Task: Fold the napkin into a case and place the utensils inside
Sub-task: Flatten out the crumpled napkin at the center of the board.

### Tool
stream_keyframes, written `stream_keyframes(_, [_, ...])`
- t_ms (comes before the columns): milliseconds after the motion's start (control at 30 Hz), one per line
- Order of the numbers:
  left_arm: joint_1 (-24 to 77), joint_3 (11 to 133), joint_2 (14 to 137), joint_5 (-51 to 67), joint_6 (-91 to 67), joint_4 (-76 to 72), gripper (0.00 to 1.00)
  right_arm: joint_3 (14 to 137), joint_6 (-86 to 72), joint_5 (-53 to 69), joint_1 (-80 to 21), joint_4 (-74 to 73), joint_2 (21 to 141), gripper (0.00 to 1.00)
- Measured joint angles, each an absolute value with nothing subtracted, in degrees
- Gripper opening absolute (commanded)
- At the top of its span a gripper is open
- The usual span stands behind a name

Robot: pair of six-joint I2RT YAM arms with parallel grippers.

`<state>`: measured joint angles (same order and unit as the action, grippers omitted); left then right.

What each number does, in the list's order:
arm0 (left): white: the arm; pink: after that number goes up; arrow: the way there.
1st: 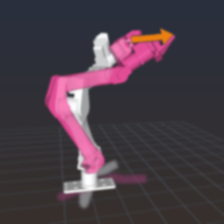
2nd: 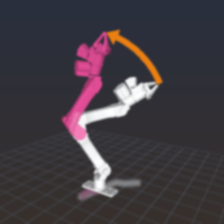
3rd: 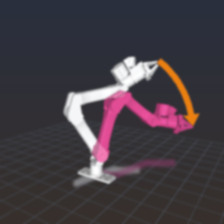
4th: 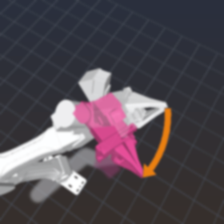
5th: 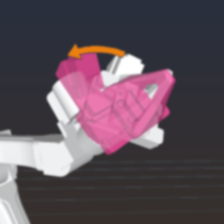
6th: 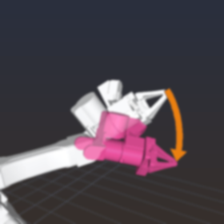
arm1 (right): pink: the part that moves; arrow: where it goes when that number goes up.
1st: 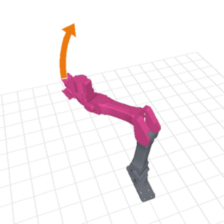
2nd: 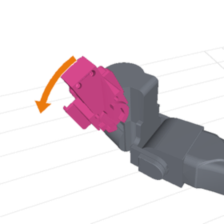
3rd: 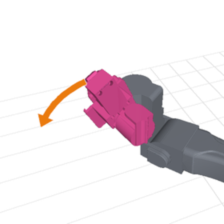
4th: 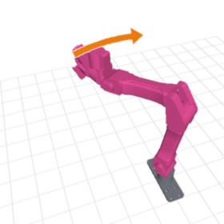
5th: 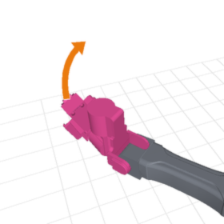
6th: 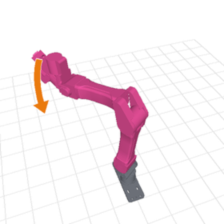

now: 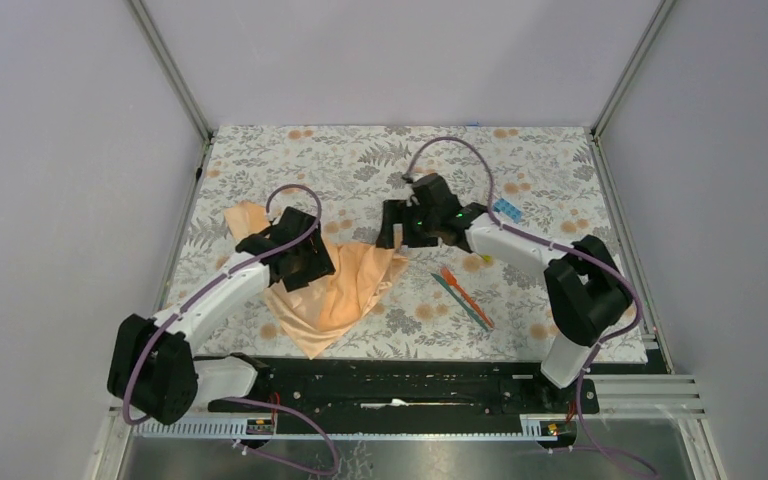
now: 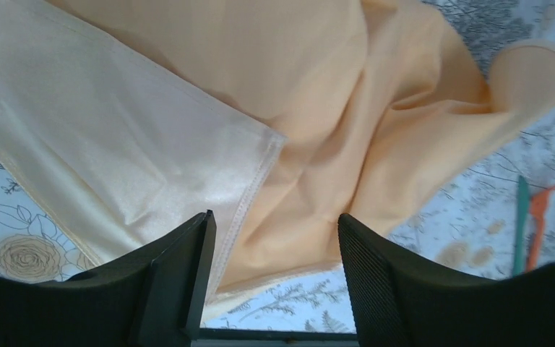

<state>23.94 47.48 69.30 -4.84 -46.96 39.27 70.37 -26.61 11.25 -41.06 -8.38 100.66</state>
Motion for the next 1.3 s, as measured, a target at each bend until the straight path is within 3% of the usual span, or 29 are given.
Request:
stream_keyframes(167, [27.7,48.3,76.7,-9.8,-48.1,38.4,0.62,66.3,-30.2,9.8,-33.8,-8.8,98.0,0.93])
stream_keyframes(667, [31.3,51.4,87.3,-19.2,-49.9,38.1,0.53,65.0,-33.5,16.0,-31.9,-6.7,99.8,0.91])
stream_keyframes(1000, [31.3,51.4,88.1,-20.8,-49.4,38.0,0.17,65.0,-36.2,22.3,-29.8,-3.5,104.5,0.80])
stream_keyframes(1167, [31.3,51.4,86.7,-20.9,-49.1,37.9,0.07,65.4,-36.9,23.7,-29.8,-2.3,106.3,0.80])
stream_keyframes(1300, [31.3,51.4,84.2,-20.8,-49.0,38.0,0.00,66.6,-37.3,23.7,-29.8,-1.0,109.3,0.63])
